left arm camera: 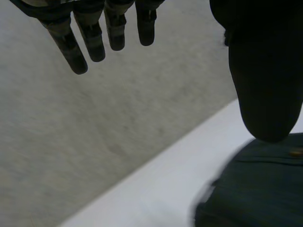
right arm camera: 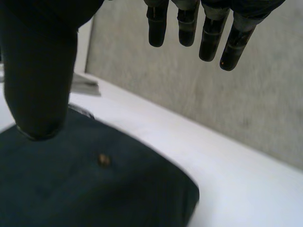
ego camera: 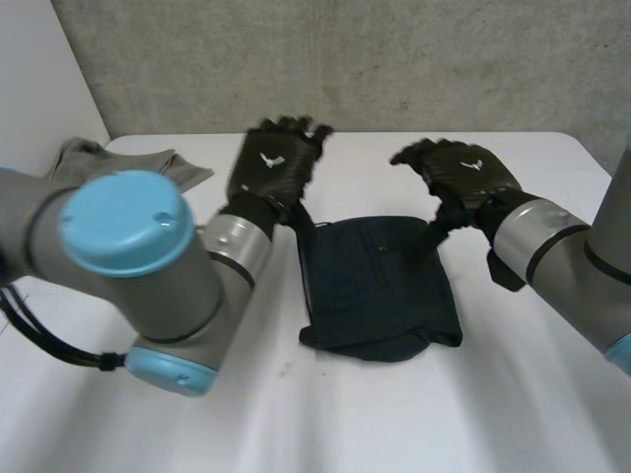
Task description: Fold the laundry.
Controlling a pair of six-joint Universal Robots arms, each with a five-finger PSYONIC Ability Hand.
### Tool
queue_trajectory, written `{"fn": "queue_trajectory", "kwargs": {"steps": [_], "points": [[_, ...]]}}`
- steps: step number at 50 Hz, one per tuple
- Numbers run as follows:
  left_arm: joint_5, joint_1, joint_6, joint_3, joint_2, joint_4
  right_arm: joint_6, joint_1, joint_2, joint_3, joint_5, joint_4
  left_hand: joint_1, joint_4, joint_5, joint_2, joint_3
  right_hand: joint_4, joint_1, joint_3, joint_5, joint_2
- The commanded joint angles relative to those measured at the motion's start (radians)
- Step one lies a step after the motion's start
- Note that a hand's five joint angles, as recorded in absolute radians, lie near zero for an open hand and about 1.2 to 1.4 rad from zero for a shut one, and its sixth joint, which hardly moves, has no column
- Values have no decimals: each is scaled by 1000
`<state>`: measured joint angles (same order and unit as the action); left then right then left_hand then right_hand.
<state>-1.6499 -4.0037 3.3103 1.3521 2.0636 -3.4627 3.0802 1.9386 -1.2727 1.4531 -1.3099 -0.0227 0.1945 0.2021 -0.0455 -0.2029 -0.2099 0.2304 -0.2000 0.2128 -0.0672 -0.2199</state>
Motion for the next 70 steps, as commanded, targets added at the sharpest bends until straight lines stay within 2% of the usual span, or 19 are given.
{"fn": "queue_trajectory", "kwargs": {"steps": [1, 9, 19, 27, 33, 38, 41, 47, 52, 60, 70], "points": [[7, 69, -54, -120, 176, 195, -84, -10, 144, -46, -3, -59, 22, 14, 4, -13, -7, -56, 25, -38, 67, 45], [2, 60, -49, -183, 286, 290, -133, -7, 297, -82, -9, -54, 42, 35, -17, -34, -27, -56, 25, -38, 67, 45], [4, 2, -31, -228, 328, 340, -325, -10, 351, -79, -81, -46, 43, 35, -17, -34, -27, -56, 25, -38, 67, 45], [12, 6, -6, -228, 271, 350, -330, -21, 273, -50, -100, 4, 25, 17, 1, -16, -10, -56, 25, -38, 67, 45], [35, 6, -8, -199, 146, 349, -305, -23, 127, 61, -115, 105, 7, 0, 18, 1, 8, -56, 25, -38, 67, 45], [111, 2, -9, -153, 4, 346, -189, -56, 32, 139, -179, 153, 7, 0, 18, 1, 8, -56, 25, -38, 67, 45], [185, -20, -12, -117, -95, 344, -100, -119, -5, 188, -201, 144, 7, 0, 18, 1, 8, -56, 25, -38, 67, 45], [353, -67, -18, -88, -190, 364, 61, -167, -17, 292, -175, 127, 13, 5, 12, -5, 2, -56, 25, -38, 67, 45], [440, -87, -23, -77, -212, 421, 74, -173, -7, 348, -120, 110, 13, 5, 12, -5, 2, -56, 25, -38, 67, 45], [453, -104, -25, -57, -215, 458, 100, -164, 64, 351, -22, 118, 13, 6, 12, -5, 2, -56, 25, -38, 67, 45], [453, -103, -25, -37, -215, 458, 123, -93, 177, 274, -19, 119, 10, 3, 15, -2, 5, -56, 25, -38, 67, 45]]}}
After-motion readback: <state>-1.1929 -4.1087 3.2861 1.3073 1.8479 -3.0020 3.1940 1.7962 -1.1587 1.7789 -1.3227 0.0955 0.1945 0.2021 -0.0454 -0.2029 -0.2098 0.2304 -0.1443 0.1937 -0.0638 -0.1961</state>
